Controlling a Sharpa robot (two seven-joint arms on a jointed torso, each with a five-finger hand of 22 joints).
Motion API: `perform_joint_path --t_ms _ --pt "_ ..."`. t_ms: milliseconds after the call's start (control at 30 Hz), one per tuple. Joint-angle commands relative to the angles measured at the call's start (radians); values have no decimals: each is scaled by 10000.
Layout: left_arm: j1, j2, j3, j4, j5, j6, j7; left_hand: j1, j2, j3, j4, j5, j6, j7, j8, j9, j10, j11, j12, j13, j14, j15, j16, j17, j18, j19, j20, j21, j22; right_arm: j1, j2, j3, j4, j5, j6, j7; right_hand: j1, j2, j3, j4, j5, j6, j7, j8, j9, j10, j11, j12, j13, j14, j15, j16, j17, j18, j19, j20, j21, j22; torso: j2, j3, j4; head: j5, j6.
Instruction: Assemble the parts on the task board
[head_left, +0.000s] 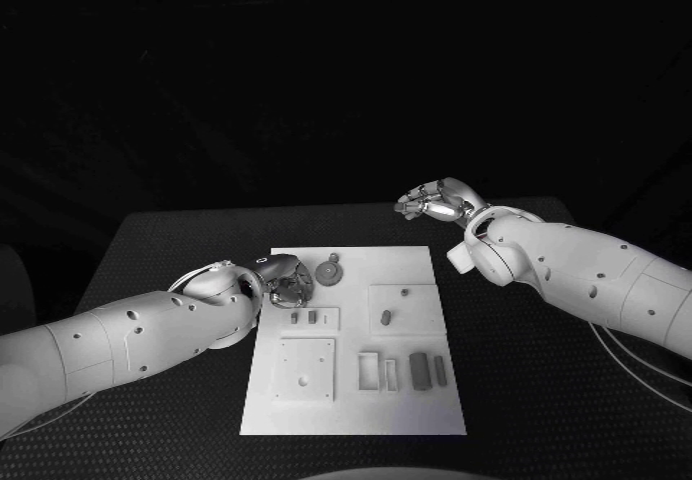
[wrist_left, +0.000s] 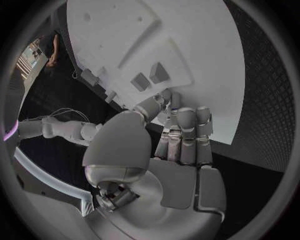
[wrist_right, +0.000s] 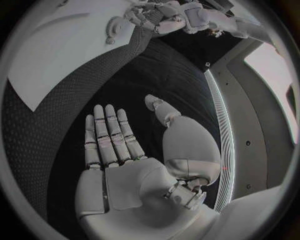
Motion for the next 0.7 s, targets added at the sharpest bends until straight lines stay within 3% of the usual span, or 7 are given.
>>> perform_joint_path --t_ms 33,300,533,700 --pt "-13 0 -5 -18 68 -114 -90 3 -95 -14 5 -33 -70 -6 -53 -31 48 -14 -61 16 -67 6 26 -9 -37 -26 -740 -39 10 -2 -23 5 11 -26 99 62 42 75 -34 -15 47 -64 265 56 -15 78 13 -54 -4 -67 28 42 -17 -180 0 -42 -52 15 3 -1 -5 5 -2" --pt "-13 -85 3 -153 70 -245 -71 31 -99 4 -5 -39 -73 41 -24 -27 39 -14 -72 21 -77 5 18 -19 -32 -21 -745 -42 17 -2 -60 5 8 -71 158 42 63 74 -27 -30 45 -66 264 57 -18 80 13 -56 -3 -66 31 45 -19 -179 3 -46 -61 25 -1 4 -8 8 33" --pt "-9 -204 21 -414 878 -595 110 63 -123 30 0 -27 24 146 90 3 20 -4 -90 30 -103 15 0 -39 -34 -27 -741 -51 33 -2 -212 5 109 -543 734 24 454 122 124 -346 -176 -53 242 88 -35 141 33 -58 4 -3 35 108 -23 -161 106 -59 -136 110 -5 0 -3 10 71" --pt "6 -469 133 -521 2290 -1036 349 -110 -69 46 72 -66 328 378 358 87 -114 60 -157 24 -243 78 -148 -127 -76 -137 -690 -165 19 -4 -325 4 193 -1920 1078 43 1189 244 618 -797 -900 240 145 266 9 493 -93 106 41 368 -106 352 76 -14 586 -83 -150 142 -3 22 -24 8 139"
